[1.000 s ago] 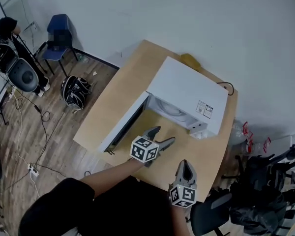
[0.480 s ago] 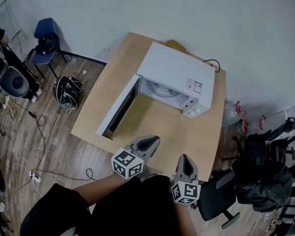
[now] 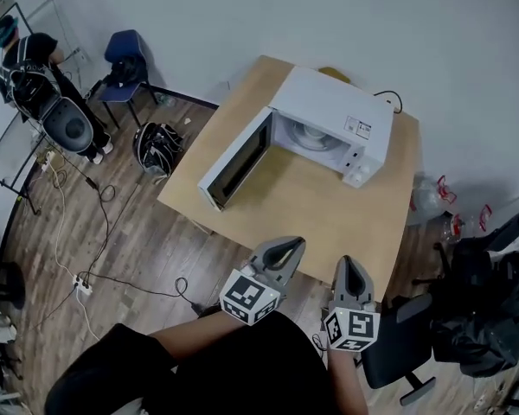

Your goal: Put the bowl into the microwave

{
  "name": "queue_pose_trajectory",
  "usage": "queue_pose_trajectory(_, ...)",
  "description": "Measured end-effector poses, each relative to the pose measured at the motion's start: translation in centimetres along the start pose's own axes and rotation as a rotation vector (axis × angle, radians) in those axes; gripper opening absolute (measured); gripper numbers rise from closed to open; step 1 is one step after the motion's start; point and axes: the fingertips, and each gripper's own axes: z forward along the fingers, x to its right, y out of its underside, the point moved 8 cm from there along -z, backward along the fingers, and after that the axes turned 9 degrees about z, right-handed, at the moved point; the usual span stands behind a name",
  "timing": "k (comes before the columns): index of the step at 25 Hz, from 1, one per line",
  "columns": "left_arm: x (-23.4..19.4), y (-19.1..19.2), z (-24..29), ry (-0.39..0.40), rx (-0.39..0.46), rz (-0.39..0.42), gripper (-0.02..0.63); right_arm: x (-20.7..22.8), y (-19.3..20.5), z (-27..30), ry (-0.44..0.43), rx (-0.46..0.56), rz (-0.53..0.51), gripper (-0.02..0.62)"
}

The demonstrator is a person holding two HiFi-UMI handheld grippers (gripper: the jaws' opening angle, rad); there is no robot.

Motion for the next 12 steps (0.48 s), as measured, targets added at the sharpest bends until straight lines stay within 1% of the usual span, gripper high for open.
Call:
queue_pose_trajectory(3,2.8,-0.4,-1.7,-0.029,0.010,-0.002,0.018,-0.1,1.1,-3.5,-0.033,0.004,0.015,0.060)
queue_pose_trajectory(5,4.5,-1.1,-2.8,-0.046,0.013,0.016,0.018,-0.2,1.5,-6.0,-0.046,0.018,0.020,0.060)
queue_pose_trajectory(8,7.4,-1.1,-4.4,-0.053,-0.002,0.034,0.020,-0.1,1.8,-9.3,-0.033,0.054,0.012,0.060)
queue_pose_trajectory(12,11.6,0.7,-6.1,-0.059,-0.059,0.051,0.018,0.3,3.3,-12.8,-0.008,0.061,0.025,0.060)
